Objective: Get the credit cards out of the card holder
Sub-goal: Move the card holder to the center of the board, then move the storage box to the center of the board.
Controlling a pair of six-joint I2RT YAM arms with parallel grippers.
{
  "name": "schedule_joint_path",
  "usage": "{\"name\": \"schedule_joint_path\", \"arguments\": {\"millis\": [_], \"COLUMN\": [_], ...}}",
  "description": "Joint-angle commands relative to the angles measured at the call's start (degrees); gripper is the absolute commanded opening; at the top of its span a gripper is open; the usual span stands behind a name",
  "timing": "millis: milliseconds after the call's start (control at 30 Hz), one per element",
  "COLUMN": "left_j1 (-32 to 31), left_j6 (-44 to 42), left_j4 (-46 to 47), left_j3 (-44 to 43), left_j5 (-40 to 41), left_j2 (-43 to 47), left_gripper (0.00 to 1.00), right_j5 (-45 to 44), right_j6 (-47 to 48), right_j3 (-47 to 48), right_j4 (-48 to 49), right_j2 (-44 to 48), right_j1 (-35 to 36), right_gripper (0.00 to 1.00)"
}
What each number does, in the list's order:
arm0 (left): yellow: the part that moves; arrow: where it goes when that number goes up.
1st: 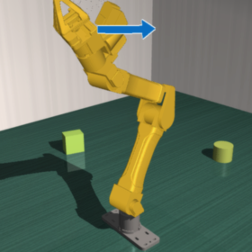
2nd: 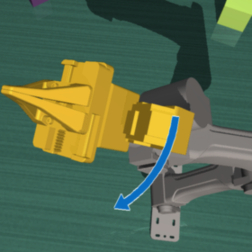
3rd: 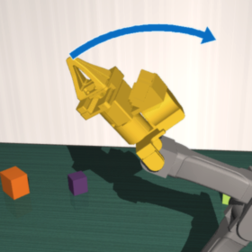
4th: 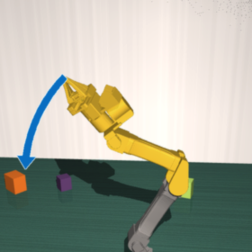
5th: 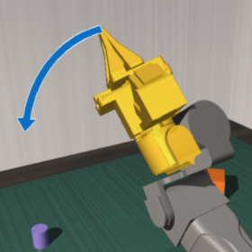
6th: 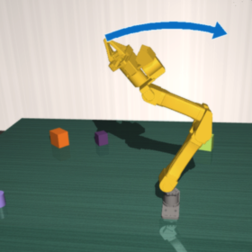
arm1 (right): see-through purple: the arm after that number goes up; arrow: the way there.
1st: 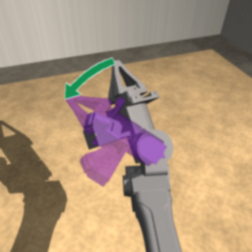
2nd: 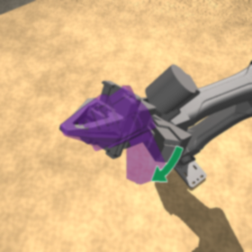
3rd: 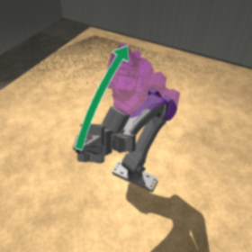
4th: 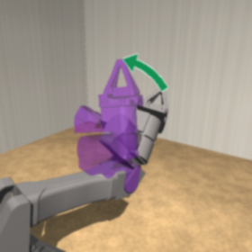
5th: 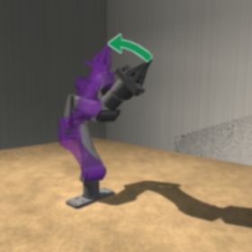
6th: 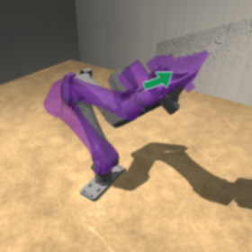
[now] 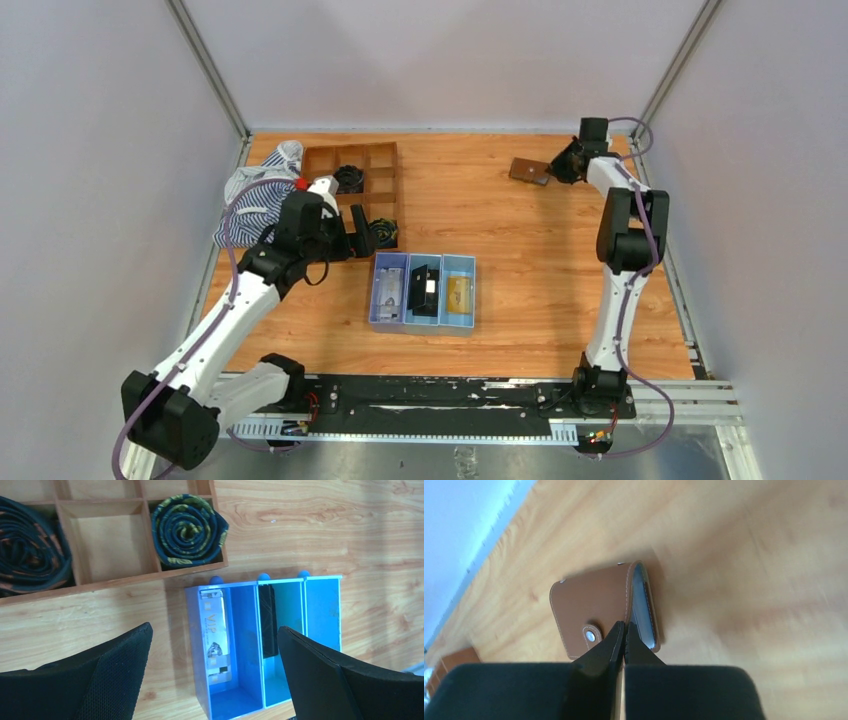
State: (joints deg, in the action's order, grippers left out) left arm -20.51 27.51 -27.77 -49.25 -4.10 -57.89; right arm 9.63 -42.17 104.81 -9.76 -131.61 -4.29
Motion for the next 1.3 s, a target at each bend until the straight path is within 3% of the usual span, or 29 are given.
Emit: {"name": "schedule_joint_path", "arguments": {"millis": [0,400,433,533,600,700,867,967,1067,1267], "left_j1": [-2.93,-20.34,-21.73,-25.87,-27.95,-31.30,-36.51,-38.62,-39.42,-39.43], "left_j6": [1.48,6.87,7.34,8.43,9.32,10.58,14.14,17.49,18.29,15.59], "left_j4": [2.92,6.85,7.41,9.13,9.20,7.59,8.33,14.30,13.68,5.42], "left_j3": [0.58,-9.92,-10.91,-14.05,-16.66,-21.39,-28.80,-28.94,-31.96,-35.58], "left_j5": [-1.93,0.21,0.23,-0.54,-1.02,-0.64,-4.64,-6.55,-6.55,2.88], "left_j2": [-0.78,-12.63,-14.10,-18.23,-20.97,-25.19,-35.44,-41.15,-47.88,-55.21], "left_gripper": [1.00,1.00,1.00,1.00,1.00,1.00,0.99,0.96,0.96,0.98], "right_j5": [0.99,-4.37,-3.98,-4.03,-5.93,-9.17,-8.50,-8.89,-8.91,-11.91], "right_j6": [0.56,-8.03,-8.90,-9.54,-7.52,-0.61,8.57,9.83,9.74,9.04], "right_j3": [-16.05,-68.69,-71.51,-77.07,-77.14,-75.21,-69.22,-64.96,-63.09,-64.14], "right_j4": [-1.30,-5.26,-6.31,-13.61,-20.89,-25.88,-22.55,-22.92,-22.11,-18.65], "right_j2": [14.93,62.93,66.92,79.57,86.31,93.08,86.35,79.73,76.45,75.67], "right_j1": [-0.89,0.72,1.04,2.96,3.54,3.55,3.51,3.45,3.42,3.38], "right_gripper": [0.00,0.00,0.04,0.37,0.43,0.44,0.38,0.39,0.40,0.40]}}
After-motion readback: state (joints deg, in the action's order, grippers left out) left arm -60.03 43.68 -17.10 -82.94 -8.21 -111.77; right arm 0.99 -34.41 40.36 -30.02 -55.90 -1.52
